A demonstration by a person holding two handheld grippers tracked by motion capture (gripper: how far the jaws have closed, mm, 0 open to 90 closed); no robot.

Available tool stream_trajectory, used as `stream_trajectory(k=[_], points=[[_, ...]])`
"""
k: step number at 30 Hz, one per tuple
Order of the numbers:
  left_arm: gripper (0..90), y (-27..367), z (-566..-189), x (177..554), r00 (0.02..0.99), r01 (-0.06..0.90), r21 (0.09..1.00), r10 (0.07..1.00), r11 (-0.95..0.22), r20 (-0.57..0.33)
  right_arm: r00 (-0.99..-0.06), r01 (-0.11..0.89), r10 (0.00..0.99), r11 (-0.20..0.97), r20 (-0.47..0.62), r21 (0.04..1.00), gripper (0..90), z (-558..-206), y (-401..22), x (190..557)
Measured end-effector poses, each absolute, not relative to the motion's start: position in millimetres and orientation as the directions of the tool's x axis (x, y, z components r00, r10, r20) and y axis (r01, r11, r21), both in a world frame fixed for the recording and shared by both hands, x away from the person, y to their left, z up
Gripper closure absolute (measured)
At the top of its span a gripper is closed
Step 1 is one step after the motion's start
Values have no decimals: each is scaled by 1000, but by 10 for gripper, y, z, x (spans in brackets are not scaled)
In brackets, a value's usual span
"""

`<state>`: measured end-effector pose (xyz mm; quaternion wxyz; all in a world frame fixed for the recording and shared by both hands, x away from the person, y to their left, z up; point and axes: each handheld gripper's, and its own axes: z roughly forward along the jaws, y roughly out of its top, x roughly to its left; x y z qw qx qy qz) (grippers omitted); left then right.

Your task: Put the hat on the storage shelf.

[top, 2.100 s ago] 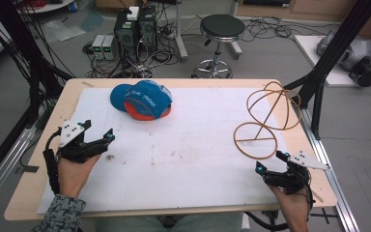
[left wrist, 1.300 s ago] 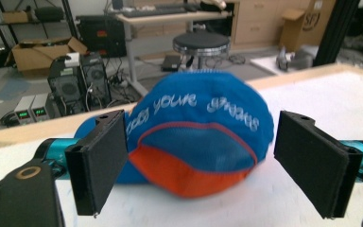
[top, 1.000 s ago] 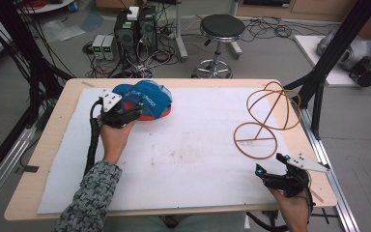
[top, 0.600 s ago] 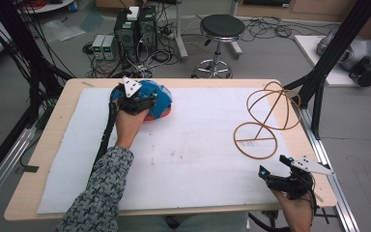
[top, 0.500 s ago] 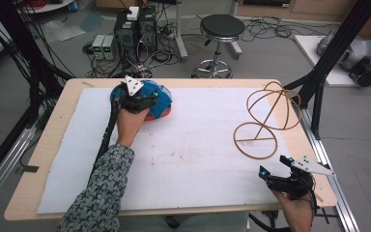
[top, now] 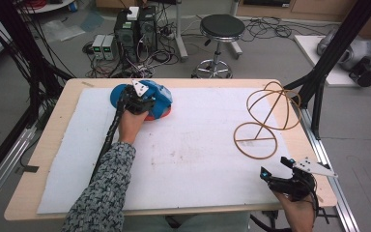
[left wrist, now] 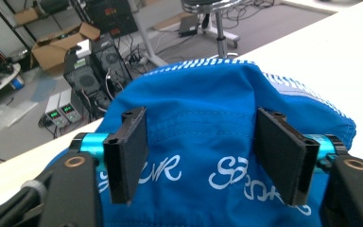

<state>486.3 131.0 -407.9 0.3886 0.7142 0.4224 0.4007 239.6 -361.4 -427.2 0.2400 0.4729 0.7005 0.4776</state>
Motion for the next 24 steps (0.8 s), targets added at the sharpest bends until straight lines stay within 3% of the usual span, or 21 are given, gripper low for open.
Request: stream_trajectory(k=[2, 4, 5, 7, 8, 10, 18, 24], points=[[453, 1324, -4087, 4868, 326, 304, 890, 915, -341, 239, -439, 434, 891, 99, 114, 896, 64, -4272, -3612, 2395], [591, 1323, -4079, 4860, 334, 302, 890, 912, -343, 238, -438, 433, 892, 101, 111, 896, 64, -4272, -3612, 2395], [591, 1320, -4068, 4854, 343, 293, 890, 907, -350, 244, -438, 433, 892, 101, 111, 896, 64, -4272, -3612, 2395], [773, 1308, -4037, 4835, 352, 272, 889, 898, -369, 265, -437, 435, 892, 99, 114, 895, 64, -4275, -3612, 2400], [773, 1303, -4020, 4829, 361, 266, 889, 894, -373, 267, -437, 435, 892, 99, 114, 895, 64, -4275, -3612, 2400], [864, 1296, -3986, 4822, 366, 264, 889, 891, -375, 268, -439, 432, 891, 100, 113, 896, 64, -4276, -3612, 2401], [885, 1289, -3746, 4770, 395, 224, 922, 894, -315, 210, -439, 433, 891, 96, 116, 896, 64, -4271, -3617, 2397], [885, 1221, -3457, 4749, 417, 242, 942, 902, -232, 115, -436, 441, 893, 102, 113, 892, 64, -4274, -3600, 2404]])
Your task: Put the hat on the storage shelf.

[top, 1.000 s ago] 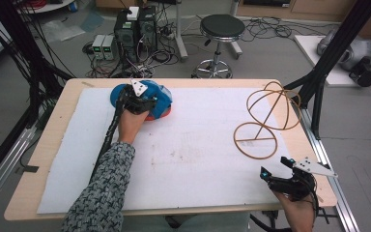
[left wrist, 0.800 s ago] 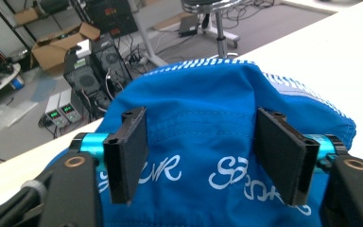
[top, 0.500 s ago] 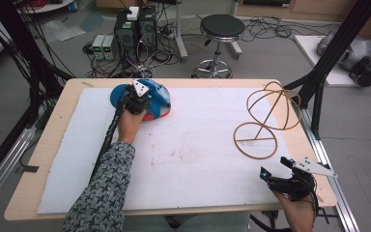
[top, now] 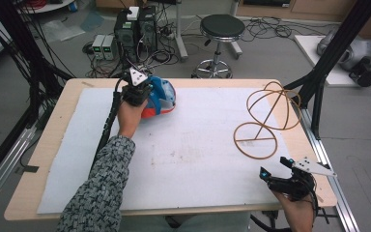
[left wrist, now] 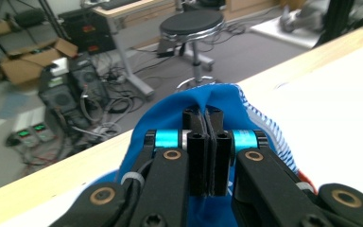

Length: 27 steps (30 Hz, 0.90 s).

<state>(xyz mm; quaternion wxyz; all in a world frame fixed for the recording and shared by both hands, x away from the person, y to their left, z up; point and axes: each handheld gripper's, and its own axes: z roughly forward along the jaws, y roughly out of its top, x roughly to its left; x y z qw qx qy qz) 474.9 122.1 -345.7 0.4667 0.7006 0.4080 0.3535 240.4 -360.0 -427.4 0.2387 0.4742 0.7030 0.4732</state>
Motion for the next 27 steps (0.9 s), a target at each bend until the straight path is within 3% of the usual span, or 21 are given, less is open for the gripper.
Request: stream_trajectory(k=[12, 27], points=[[885, 920, -2795, 4678, 477, 225, 972, 878, -72, -45, -449, 439, 886, 109, 113, 892, 64, -4271, -3566, 2434], [885, 292, -2146, 4584, 580, 170, 984, 812, -54, -56, -447, 438, 886, 99, 121, 894, 64, -4267, -3601, 2388]])
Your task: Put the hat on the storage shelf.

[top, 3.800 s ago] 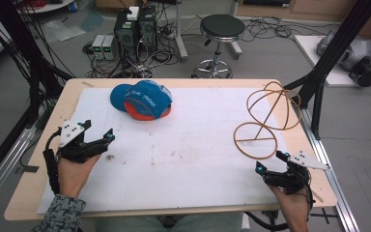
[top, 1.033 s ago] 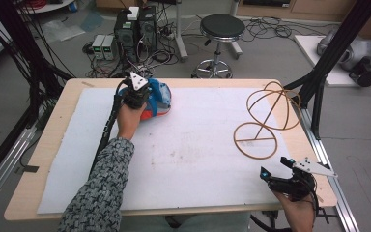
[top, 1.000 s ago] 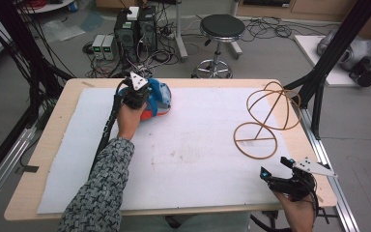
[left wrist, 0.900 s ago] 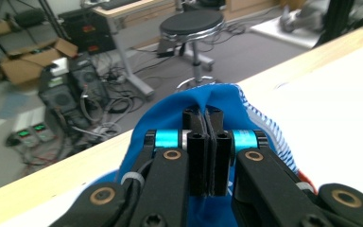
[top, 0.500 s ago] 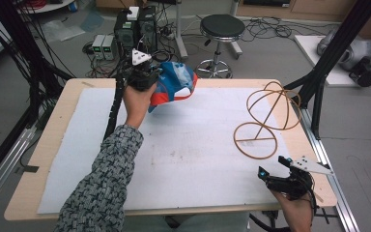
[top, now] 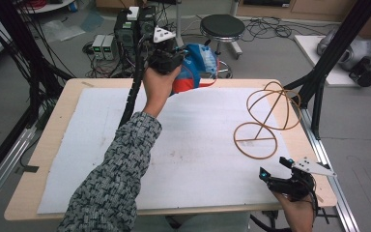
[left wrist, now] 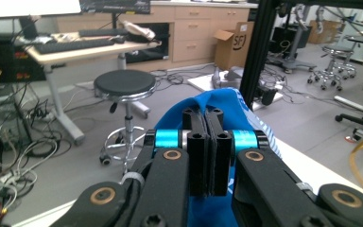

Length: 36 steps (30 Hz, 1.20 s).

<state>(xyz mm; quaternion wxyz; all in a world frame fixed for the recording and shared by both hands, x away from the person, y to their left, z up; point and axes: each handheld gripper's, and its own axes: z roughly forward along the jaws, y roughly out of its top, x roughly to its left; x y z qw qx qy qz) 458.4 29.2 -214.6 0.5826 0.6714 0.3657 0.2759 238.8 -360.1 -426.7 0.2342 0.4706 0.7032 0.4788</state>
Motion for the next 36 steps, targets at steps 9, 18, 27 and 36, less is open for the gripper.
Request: stream_trajectory(k=[9, 18, 27, 36], points=[[885, -108, -1912, 4513, 641, 123, 989, 768, -84, -15, -444, 437, 888, 95, 122, 895, 64, -4264, -3632, 2336], [885, -378, -1870, 4572, 751, 86, 995, 660, -40, -39, -452, 420, 883, 89, 123, 903, 64, -4246, -3686, 2252], [884, -500, -1899, 4634, 833, 102, 994, 543, 40, -107, -447, 427, 885, 85, 128, 900, 64, -4254, -3717, 2212], [885, -624, -1932, 4636, 845, 143, 987, 511, 67, -157, -455, 427, 882, 95, 123, 899, 64, -4253, -3694, 2228]])
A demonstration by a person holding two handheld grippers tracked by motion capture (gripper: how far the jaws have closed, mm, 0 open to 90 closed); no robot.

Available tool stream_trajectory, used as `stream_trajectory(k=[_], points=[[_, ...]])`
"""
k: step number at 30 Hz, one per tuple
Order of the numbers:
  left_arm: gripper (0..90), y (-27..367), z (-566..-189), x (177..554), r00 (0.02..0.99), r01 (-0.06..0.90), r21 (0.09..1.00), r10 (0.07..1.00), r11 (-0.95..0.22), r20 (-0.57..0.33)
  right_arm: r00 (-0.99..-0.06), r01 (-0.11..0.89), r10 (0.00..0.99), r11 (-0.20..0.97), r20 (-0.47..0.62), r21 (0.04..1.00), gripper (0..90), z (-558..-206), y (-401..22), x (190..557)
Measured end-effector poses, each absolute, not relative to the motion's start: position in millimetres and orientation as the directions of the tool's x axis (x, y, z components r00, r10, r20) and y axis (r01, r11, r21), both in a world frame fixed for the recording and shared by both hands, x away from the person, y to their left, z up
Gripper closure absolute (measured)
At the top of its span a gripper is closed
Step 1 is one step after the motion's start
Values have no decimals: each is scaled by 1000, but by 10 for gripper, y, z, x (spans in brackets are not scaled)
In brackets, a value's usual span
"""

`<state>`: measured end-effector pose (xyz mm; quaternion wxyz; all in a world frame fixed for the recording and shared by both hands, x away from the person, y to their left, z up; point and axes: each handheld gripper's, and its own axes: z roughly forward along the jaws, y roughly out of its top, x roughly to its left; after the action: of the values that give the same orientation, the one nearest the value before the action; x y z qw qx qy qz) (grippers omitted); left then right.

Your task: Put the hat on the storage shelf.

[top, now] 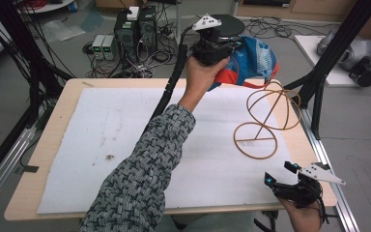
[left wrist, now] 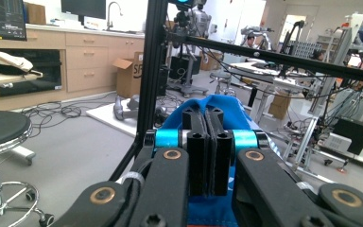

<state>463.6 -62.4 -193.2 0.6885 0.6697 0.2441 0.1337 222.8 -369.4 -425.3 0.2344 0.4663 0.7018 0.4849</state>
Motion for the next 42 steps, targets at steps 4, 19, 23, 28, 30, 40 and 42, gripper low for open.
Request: stream_trajectory(k=[4, 19, 23, 28, 30, 40, 42], points=[[884, -700, -1926, 4634, 852, 154, 984, 493, 84, -176, -459, 427, 880, 96, 124, 899, 64, -4255, -3683, 2238], [885, -1046, -2013, 4597, 878, 201, 975, 425, 94, -221, -455, 426, 881, 85, 132, 901, 64, -4248, -3719, 2207], [885, -1129, -2054, 4570, 890, 197, 978, 404, 74, -210, -456, 420, 881, 89, 126, 903, 64, -4248, -3725, 2205], [884, -1195, -2087, 4536, 906, 187, 981, 379, 41, -189, -456, 424, 880, 84, 132, 902, 64, -4252, -3726, 2206], [884, -1225, -2106, 4519, 911, 177, 984, 374, 22, -173, -456, 424, 880, 85, 132, 902, 64, -4251, -3726, 2206], [884, -1351, -2175, 4409, 937, 130, 989, 334, -70, -100, -457, 428, 879, 86, 134, 900, 64, -4251, -3726, 2205], [884, -1376, -2183, 4379, 941, 116, 989, 327, -89, -81, -458, 424, 879, 85, 132, 902, 64, -4252, -3726, 2206]])
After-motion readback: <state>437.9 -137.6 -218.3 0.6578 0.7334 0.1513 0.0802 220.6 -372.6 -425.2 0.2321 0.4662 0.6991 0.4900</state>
